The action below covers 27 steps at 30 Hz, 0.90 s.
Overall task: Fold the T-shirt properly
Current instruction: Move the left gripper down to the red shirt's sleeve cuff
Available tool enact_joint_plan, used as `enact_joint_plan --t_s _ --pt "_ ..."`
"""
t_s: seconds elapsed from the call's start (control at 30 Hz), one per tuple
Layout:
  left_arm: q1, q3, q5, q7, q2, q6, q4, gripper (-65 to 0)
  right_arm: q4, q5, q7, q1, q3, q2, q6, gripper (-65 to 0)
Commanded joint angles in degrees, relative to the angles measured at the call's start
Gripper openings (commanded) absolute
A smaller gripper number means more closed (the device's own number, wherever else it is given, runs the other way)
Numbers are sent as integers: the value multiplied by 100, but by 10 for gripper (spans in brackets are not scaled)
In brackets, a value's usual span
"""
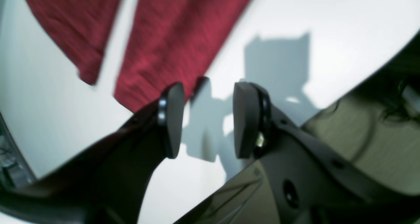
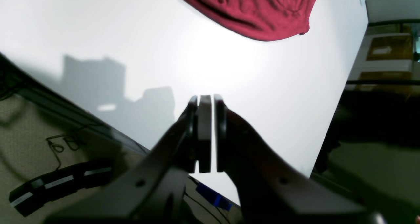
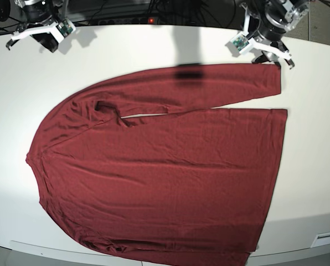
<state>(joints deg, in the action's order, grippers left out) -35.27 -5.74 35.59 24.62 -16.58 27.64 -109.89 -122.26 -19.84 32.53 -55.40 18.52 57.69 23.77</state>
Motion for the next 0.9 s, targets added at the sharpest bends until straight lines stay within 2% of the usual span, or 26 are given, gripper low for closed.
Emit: enact_joint_plan --t_s 0.0,0.4,0.5,0.63,0.77,0.87 --pt "52 7 37 -70 -125 -42 70 -407 -96 -79 -37 -33 -17 55 114 -626" --pt "590 0 37 -243 -835 15 1226 -407 -96 -79 107 -33 -17 55 116 -626" --pt "592 2 37 -345 -984 348 1252 -407 -96 -81 107 -33 -17 55 116 -626" --pt "595 0 -7 -376 -1023 1182 1252 -409 -96 -105 105 -33 -17 55 116 -626" --pt "595 0 48 -785 -1029 1236 1252 -409 -96 -101 136 -33 -17 55 116 -626" --pt "614 0 227 -789 -1032 1236 1252 -409 -96 -101 190 -33 -17 55 116 -626"
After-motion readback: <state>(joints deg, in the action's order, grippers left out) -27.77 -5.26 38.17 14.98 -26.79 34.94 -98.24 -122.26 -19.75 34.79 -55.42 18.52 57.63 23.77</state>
